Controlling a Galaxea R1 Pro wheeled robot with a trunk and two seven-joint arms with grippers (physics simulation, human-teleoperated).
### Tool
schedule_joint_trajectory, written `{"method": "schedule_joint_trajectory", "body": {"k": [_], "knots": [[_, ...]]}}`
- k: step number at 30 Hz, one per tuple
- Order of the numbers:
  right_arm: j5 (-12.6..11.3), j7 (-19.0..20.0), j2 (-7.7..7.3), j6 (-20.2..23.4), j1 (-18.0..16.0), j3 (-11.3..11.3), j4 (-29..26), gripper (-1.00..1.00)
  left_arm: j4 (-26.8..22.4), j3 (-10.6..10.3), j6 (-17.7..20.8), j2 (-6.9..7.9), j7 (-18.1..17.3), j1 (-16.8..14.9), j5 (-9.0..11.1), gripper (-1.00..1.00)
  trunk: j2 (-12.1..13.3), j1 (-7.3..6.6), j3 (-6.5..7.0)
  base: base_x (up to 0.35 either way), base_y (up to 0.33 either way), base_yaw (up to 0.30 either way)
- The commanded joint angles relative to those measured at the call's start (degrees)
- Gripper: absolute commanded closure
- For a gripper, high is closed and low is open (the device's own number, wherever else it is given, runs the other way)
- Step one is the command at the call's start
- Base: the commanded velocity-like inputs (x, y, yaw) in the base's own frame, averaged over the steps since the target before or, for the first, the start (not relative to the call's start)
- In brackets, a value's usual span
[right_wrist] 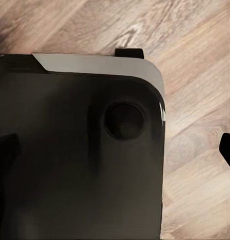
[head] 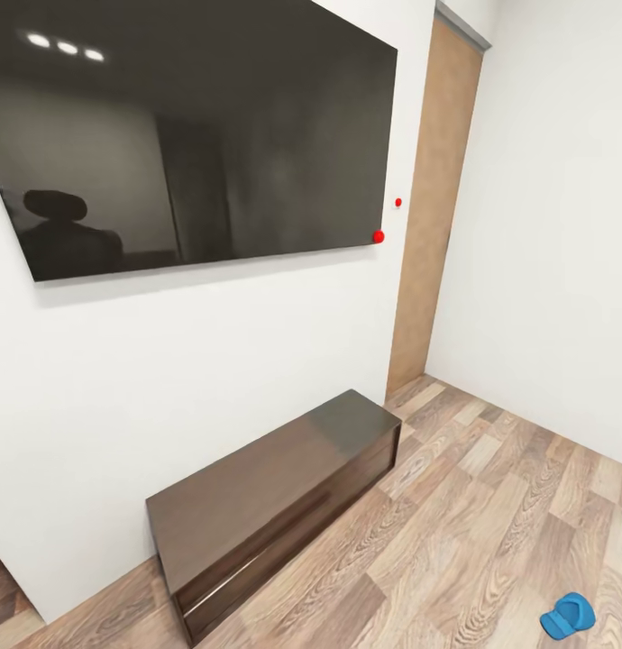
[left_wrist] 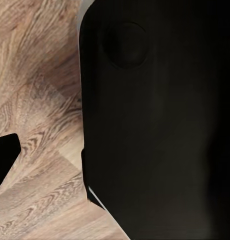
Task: In the bedroom, move the book from the bed onto either nightstand, and place the two sandals side by side next to the bed.
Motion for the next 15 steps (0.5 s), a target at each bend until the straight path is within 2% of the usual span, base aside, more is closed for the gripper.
{"method": "schedule_joint_trajectory", "body": {"k": [1,9,15], "knots": [[0.0,-0.1,-0.2,-0.1,-0.1,0.0,-0.1,-1.0,-0.4,0.0,0.0,-0.01,-0.1,-0.1,0.0,-1.0,0.0,0.03,-0.05,0.31,-0.053,0.0],[-0.2,-0.1,-1.79,-0.3,-0.3,-0.1,-1.8,-1.0,-7.0,0.0,1.7,-0.44,-0.4,-1.3,0.1,-1.0,0.0,0.03,-0.05,0.306,-0.07,-0.007],[-0.4,0.1,-2.37,-0.3,-0.4,-0.1,-3.6,-1.0,-10.9,0.0,4.5,-1.64,-0.1,-2.1,-0.1,-1.0,0.0,0.03,-0.1,0.13,-0.033,-0.144]]}}
